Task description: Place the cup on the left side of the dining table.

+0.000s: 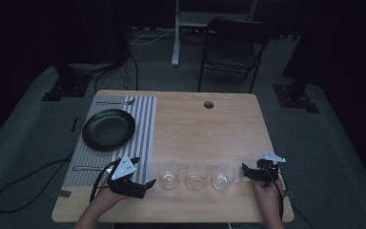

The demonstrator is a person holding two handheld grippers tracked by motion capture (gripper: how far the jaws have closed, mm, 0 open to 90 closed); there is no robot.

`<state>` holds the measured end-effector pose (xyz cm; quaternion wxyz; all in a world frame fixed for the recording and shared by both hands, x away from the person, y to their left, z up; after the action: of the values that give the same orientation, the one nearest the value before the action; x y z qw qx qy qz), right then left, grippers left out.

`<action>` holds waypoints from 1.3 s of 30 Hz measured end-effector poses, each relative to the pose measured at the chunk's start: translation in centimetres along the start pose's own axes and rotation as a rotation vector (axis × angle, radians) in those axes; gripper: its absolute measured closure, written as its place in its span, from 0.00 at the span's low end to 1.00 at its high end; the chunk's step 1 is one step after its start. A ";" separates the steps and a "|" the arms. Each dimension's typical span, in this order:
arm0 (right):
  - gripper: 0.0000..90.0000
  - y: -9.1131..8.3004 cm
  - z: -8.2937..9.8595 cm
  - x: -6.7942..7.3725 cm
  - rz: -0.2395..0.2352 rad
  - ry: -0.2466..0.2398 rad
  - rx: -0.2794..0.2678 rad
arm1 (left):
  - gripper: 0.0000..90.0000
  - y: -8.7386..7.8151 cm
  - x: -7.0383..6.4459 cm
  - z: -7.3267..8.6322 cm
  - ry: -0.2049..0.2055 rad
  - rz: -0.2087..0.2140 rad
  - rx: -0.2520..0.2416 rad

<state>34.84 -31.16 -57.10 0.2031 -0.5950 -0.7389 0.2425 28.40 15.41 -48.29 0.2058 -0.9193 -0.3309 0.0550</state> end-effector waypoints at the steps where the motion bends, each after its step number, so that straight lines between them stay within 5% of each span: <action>1: 0.14 0.0 0.0 0.0 0.000 0.000 0.000 | 0.03 0.1 -0.1 -0.1 0.000 0.009 0.001; 24: 0.14 0.0 0.0 0.0 0.000 -0.002 -0.001 | 0.03 2.7 -1.4 -2.2 0.074 0.055 0.039; 39: 0.14 0.0 0.0 0.0 0.000 -0.002 -0.001 | 0.03 4.8 -2.8 -4.0 0.115 0.132 0.050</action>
<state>34.84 -31.17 -57.11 0.2022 -0.5949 -0.7392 0.2426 29.96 8.93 -46.75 0.2433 -0.9353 -0.2559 0.0237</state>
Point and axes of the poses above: each handheld gripper's, and its own axes: y roughly forward along the jaws, z roughly out of its underside, x roughly to its left, the point moved 3 cm from there along y, roughly forward along the jaws, and after that the axes turned 7 degrees about -x, right-handed, at the moved point
